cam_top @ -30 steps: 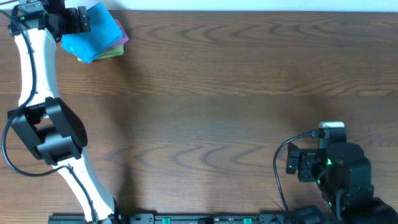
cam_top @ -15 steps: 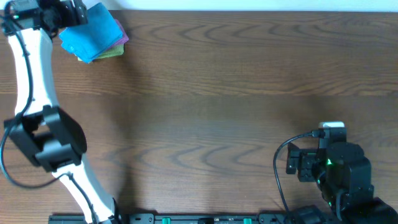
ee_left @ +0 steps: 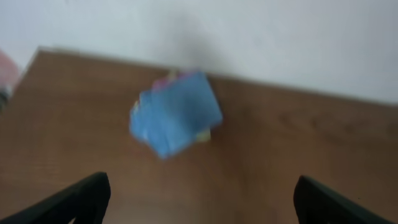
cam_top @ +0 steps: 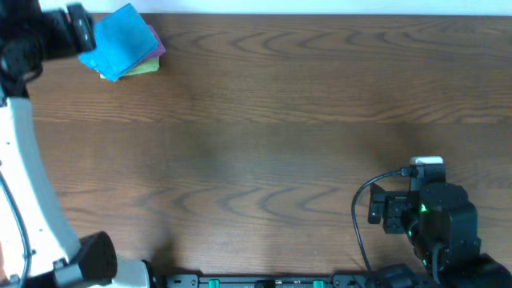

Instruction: Fold the cloth

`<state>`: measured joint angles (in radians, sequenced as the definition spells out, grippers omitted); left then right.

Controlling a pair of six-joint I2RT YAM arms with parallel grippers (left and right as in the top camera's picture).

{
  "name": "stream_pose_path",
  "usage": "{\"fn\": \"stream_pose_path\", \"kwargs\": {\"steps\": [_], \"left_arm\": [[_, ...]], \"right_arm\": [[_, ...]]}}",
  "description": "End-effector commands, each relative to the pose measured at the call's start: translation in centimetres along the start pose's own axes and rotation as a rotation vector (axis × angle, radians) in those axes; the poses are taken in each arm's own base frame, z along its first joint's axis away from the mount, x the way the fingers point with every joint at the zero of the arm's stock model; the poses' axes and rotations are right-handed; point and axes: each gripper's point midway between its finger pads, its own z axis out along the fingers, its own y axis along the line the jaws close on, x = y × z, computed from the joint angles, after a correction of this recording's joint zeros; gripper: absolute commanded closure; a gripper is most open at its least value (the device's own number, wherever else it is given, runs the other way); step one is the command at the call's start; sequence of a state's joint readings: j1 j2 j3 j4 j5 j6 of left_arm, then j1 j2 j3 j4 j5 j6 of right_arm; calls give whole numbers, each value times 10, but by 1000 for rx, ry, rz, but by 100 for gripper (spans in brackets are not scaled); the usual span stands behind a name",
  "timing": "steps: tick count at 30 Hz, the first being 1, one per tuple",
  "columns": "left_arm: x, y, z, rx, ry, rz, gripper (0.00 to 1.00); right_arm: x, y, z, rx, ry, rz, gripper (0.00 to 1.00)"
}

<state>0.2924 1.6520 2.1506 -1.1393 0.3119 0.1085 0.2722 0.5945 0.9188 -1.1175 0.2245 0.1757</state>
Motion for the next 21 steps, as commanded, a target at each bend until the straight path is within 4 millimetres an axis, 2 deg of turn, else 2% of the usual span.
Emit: {"fn": "stream_pose_path", "kwargs": {"steps": [1, 4, 10, 11, 15, 21], "left_arm": [[13, -12, -20, 35, 31, -9, 4], [32, -38, -45, 93, 70, 5, 4], [37, -80, -114, 136, -56, 107, 4], [38, -87, -132, 149, -96, 115, 4], [45, -96, -180, 167, -199, 100, 5], [56, -100, -225, 170, -305, 122, 5]], "right_arm": [[1, -1, 1, 6, 1, 11, 1], [1, -1, 1, 6, 1, 11, 1], [2, -1, 1, 6, 1, 11, 1], [2, -1, 1, 6, 1, 11, 1], [1, -1, 1, 6, 1, 11, 1], [1, -1, 1, 6, 1, 11, 1]]}}
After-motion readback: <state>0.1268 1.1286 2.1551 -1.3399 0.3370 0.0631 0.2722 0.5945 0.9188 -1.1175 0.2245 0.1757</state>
